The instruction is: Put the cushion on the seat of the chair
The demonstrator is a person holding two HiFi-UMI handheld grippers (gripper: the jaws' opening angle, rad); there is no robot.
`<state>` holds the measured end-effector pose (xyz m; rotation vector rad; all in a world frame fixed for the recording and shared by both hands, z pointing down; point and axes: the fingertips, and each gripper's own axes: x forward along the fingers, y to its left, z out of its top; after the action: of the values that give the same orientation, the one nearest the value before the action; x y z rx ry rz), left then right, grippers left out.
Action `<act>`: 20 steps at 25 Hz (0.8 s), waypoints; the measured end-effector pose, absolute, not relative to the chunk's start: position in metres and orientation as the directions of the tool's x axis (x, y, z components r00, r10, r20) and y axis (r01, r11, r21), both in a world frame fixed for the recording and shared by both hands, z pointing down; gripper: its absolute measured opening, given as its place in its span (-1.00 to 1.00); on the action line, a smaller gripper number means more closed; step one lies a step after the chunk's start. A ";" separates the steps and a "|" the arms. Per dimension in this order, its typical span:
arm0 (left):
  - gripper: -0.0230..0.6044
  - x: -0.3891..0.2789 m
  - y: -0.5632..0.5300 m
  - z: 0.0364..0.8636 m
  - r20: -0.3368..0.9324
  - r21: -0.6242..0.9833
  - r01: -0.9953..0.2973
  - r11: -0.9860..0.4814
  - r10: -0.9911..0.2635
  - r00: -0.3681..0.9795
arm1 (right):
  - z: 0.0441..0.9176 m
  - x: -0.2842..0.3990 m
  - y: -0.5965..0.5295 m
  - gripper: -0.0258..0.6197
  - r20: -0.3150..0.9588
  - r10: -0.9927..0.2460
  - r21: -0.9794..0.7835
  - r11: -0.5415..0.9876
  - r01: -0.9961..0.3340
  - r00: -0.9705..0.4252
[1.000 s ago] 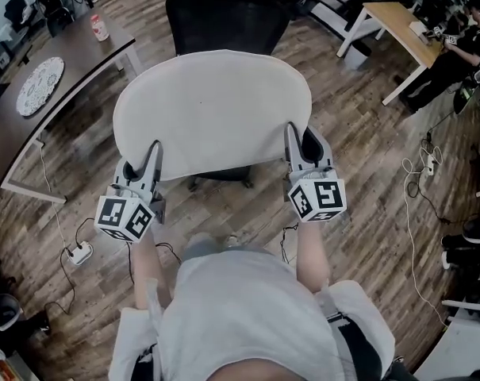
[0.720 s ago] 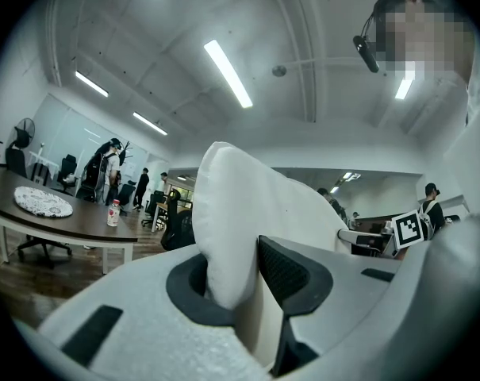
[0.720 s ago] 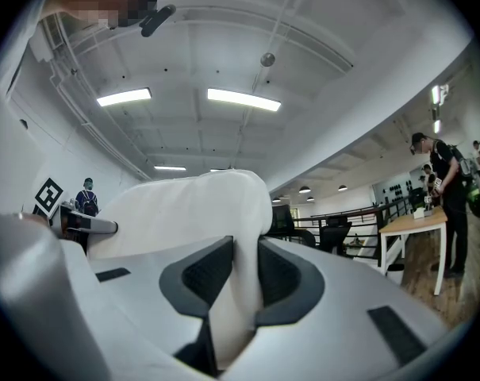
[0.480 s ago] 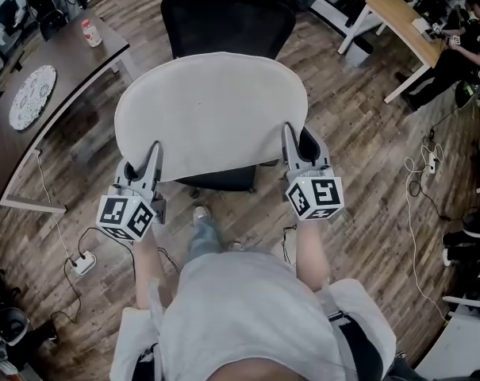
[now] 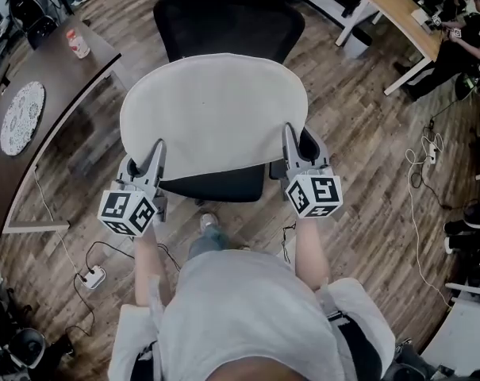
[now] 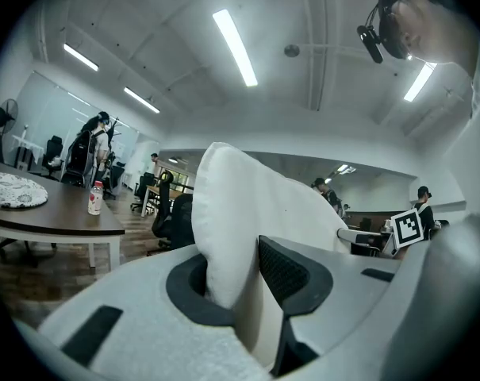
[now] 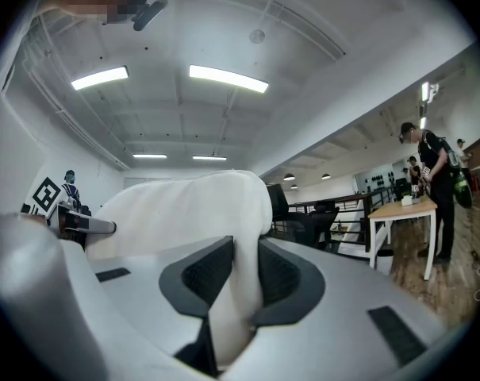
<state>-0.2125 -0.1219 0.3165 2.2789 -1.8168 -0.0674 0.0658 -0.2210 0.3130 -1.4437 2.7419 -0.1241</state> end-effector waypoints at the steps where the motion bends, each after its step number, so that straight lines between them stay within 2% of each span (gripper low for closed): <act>1: -0.65 -0.217 -0.129 0.319 0.110 0.208 -0.955 -0.214 -0.965 0.240 | 0.316 0.062 -0.226 -0.72 0.008 -0.829 -0.091 0.556 -0.826 -0.559; 8: -0.65 -0.237 -0.177 0.343 0.172 0.230 -0.939 -0.255 -0.939 0.297 | 0.342 0.047 -0.257 -0.72 0.071 -0.859 -0.113 0.498 -0.860 -0.507; 20: -0.65 -0.254 -0.223 0.425 0.328 0.315 -0.910 -0.272 -0.868 0.373 | 0.422 0.035 -0.283 -0.72 0.264 -0.863 -0.151 0.404 -0.902 -0.431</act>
<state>-0.2544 -0.2232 0.4248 2.1909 -1.5360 0.1249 0.0346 -0.2833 0.4219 -1.7417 2.7497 -0.4473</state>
